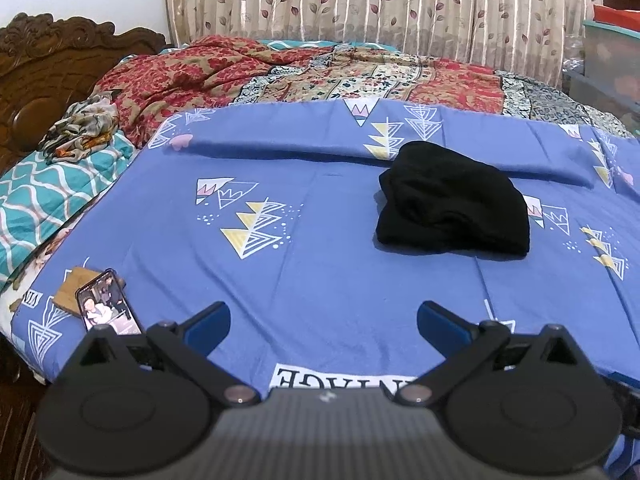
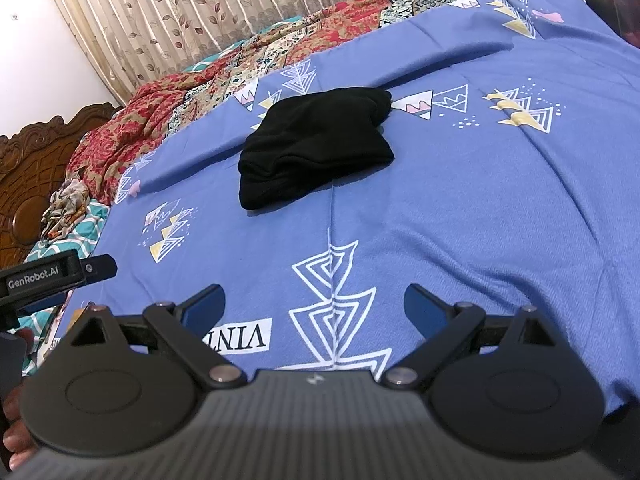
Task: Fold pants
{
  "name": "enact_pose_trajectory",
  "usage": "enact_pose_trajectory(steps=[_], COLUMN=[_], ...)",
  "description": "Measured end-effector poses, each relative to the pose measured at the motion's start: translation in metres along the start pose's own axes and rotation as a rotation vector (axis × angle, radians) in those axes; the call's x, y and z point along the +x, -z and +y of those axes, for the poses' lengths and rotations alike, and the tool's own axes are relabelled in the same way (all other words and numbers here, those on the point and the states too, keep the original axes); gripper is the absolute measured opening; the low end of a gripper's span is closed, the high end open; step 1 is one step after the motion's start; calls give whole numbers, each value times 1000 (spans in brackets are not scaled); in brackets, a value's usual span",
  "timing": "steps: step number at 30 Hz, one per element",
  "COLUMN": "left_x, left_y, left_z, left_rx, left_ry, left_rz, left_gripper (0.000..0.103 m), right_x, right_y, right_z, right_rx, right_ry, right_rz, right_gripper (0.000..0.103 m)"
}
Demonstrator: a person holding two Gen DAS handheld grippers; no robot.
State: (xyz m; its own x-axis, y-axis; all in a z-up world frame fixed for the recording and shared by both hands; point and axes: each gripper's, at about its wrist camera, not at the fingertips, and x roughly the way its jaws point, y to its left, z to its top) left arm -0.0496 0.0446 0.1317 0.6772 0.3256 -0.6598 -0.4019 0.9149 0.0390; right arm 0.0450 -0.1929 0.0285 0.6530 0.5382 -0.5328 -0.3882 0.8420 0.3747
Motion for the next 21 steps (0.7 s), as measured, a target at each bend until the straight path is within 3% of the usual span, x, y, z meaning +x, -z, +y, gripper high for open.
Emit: enact_pose_trajectory(steps=[21], left_x=[4], left_y=[3], left_z=[-13], left_rx=[97], left_ry=[-60], left_rz=[17], left_gripper=[103], right_x=[0], right_y=[-3], right_z=[-1], right_rx=[-2], right_ry=[-3], right_rz=[-1], right_gripper=[98])
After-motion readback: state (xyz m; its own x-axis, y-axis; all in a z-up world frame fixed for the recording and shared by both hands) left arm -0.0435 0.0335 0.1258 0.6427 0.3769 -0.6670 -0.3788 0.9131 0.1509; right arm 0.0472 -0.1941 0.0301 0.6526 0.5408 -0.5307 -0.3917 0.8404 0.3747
